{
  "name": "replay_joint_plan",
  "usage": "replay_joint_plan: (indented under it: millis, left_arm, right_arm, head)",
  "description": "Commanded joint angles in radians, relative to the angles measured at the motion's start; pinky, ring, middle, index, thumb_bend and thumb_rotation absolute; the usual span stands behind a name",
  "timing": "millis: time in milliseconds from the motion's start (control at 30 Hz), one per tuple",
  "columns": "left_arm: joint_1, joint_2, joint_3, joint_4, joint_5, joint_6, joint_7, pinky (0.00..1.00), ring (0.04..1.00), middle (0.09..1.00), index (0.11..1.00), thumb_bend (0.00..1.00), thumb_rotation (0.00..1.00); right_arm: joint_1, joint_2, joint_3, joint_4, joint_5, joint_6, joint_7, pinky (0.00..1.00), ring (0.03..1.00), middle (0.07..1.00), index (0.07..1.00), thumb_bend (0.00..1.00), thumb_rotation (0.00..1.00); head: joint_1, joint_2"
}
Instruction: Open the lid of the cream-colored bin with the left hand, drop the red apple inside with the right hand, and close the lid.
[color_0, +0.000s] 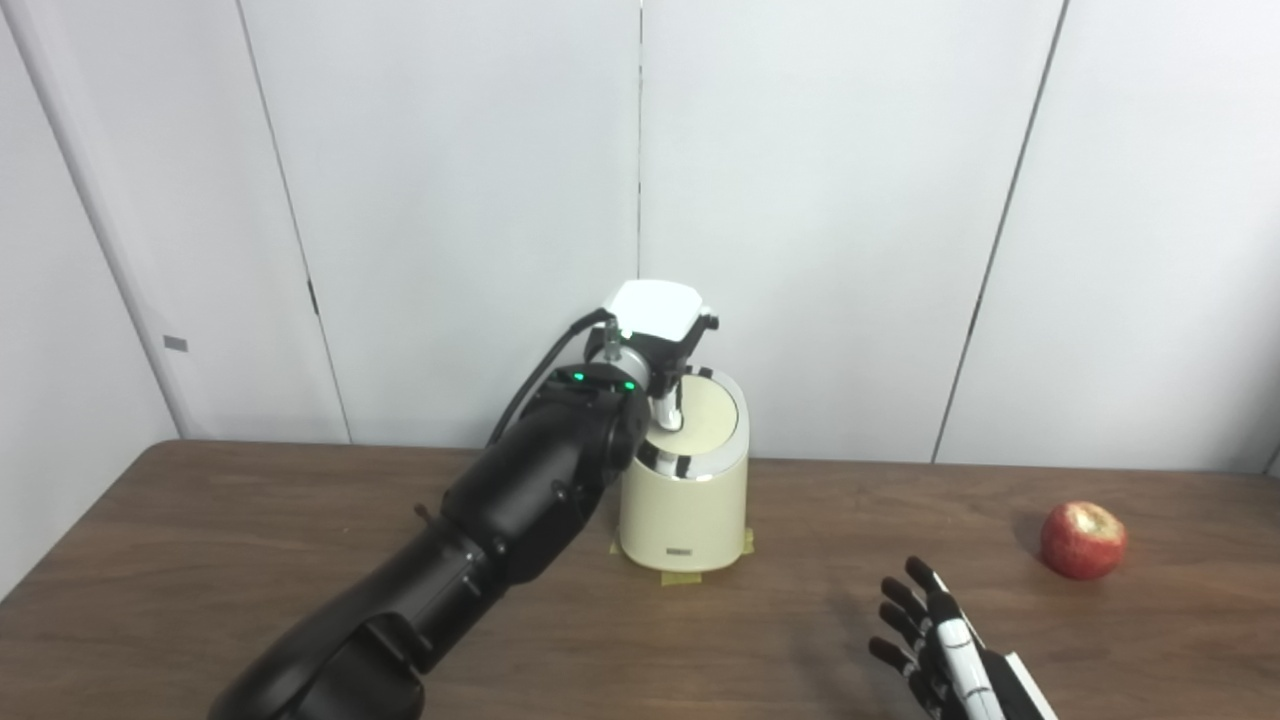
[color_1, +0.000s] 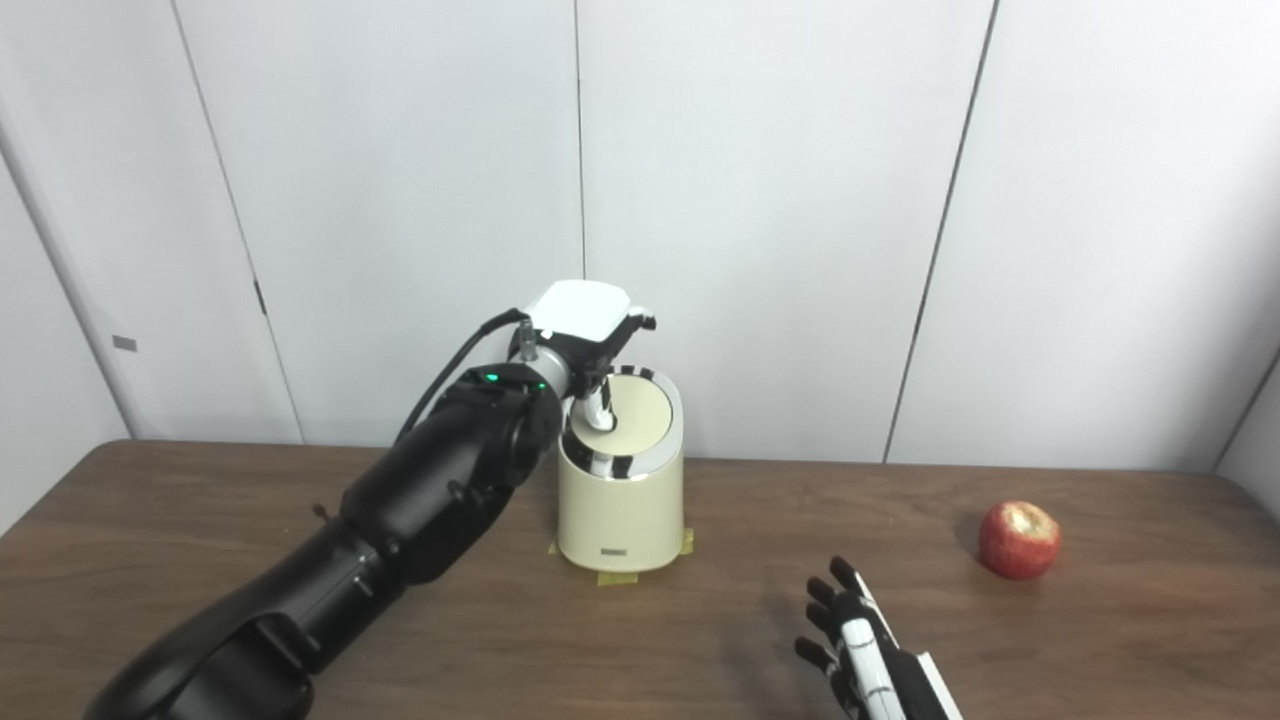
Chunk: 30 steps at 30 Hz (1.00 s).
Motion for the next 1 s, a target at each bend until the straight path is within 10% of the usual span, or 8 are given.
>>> replay_joint_plan:
  millis: [0,133,667,967]
  left_arm:
    - [-0.046,0.031,0.029,-0.067,-0.009,0.026,-0.047,0.9,0.913,0.905,0.886,0.9,0.0]
    - [-0.042,0.046,0.152,-0.162,-0.022,0.048,-0.082,0.65,0.766,0.811,0.849,0.94,0.0]
    - [0.228,-0.044,0.591,-0.701,-0.097,0.048,-0.033,0.64,0.791,0.815,0.771,0.74,0.0]
    - [0.512,-0.093,0.702,-0.863,-0.344,0.03,0.074,0.61,0.717,0.753,0.764,0.58,0.01]
  right_arm:
    - [-0.03,0.008,-0.007,-0.045,0.008,-0.01,-0.004,0.84,0.927,0.925,0.945,0.5,0.88]
    - [-0.037,0.006,-0.009,-0.039,0.007,-0.006,-0.003,0.83,0.918,0.919,0.918,0.48,0.87]
    - [-0.063,-0.016,-0.041,-0.033,0.024,0.0,0.002,0.78,0.892,0.9,0.888,0.47,0.86]
    - [-0.098,-0.063,-0.062,-0.055,0.003,0.014,-0.002,0.77,0.871,0.891,0.875,0.53,0.34]
  head:
    - [-0.002,0.002]
    - [-0.006,0.003]
    - [-0.017,0.011]
    - [-0.132,0.056]
